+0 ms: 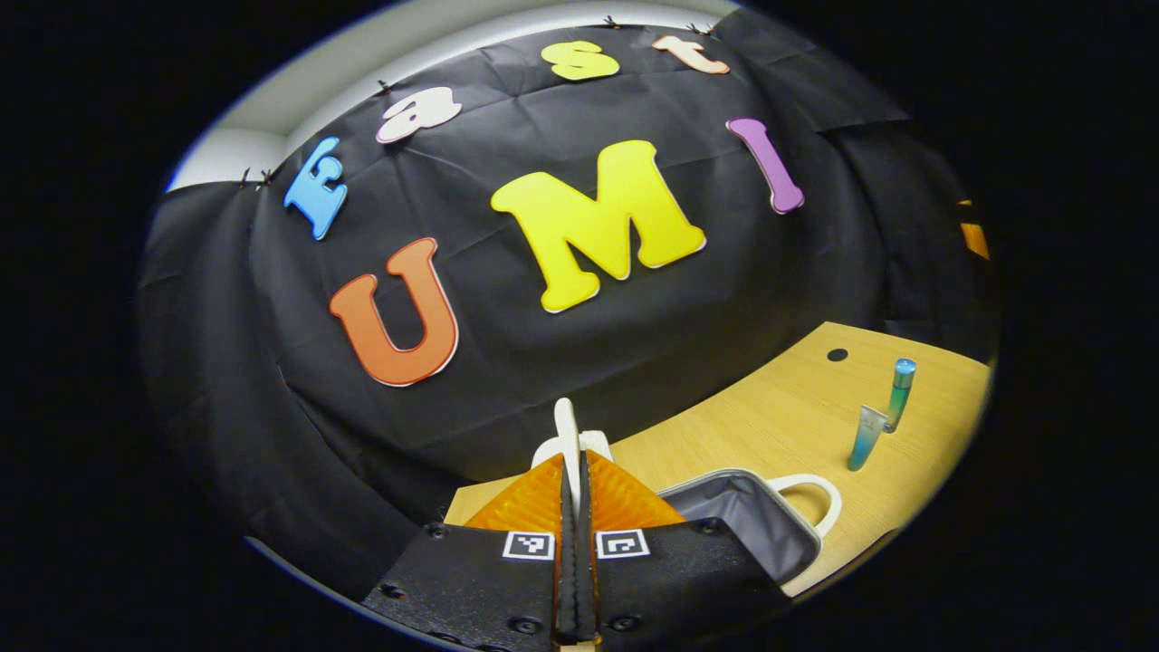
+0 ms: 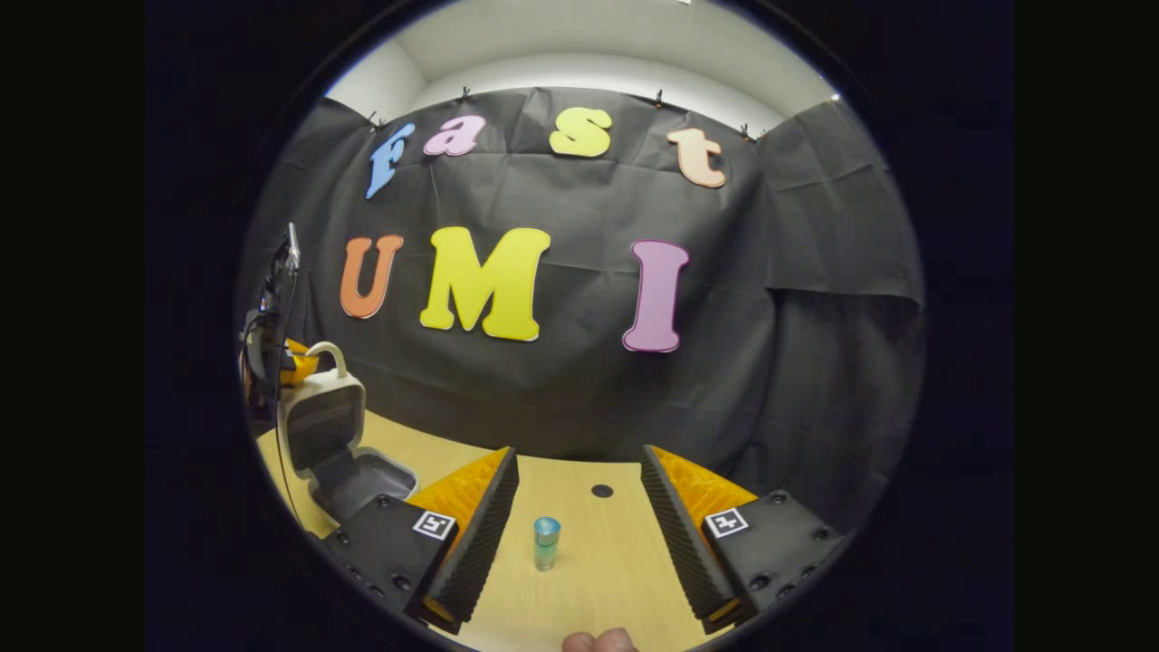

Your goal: First open the suitcase, pack the skin care products into it, and then close the suitcase.

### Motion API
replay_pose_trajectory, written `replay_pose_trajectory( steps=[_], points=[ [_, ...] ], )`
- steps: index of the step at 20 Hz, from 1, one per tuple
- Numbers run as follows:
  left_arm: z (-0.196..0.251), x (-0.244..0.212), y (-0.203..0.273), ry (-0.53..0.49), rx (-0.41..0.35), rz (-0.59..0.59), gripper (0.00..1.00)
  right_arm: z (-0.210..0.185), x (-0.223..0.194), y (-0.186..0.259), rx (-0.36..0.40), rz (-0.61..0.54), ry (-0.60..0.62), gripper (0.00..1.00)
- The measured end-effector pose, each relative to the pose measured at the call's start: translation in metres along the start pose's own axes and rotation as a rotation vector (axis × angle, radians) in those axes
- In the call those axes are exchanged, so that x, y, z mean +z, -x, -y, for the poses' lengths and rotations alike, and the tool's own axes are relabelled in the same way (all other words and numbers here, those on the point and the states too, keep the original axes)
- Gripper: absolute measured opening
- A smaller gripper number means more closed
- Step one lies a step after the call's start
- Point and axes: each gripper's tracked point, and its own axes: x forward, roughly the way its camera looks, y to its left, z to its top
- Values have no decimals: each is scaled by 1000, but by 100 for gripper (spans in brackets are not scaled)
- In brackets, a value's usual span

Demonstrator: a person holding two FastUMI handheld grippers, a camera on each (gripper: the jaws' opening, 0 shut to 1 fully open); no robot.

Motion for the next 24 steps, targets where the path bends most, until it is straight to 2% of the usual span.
replay_pose_trajectory(
  steps=[2,4,7,11,13,17,21,24],
  points=[
    [-46,-19,1,61,29,2,2,-14,3,-1,10,0,12,81],
    [-74,-36,1,113,52,-3,3,-25,5,-3,21,-5,21,81],
    [-107,-63,-4,206,65,-9,3,-45,7,-6,41,-12,37,81],
    [-148,-118,-20,282,83,-45,3,-80,7,-6,78,-29,75,81],
    [-167,-155,-27,352,86,-75,3,-98,-3,-5,83,-58,95,81],
    [-181,-229,-43,568,55,-152,3,-121,-12,-8,80,-100,142,81],
    [-171,-302,-54,654,30,-282,3,-126,-26,-14,52,-147,149,81],
    [-164,-322,-56,699,16,-322,4,-127,-32,-16,35,-171,138,81]
  ],
)
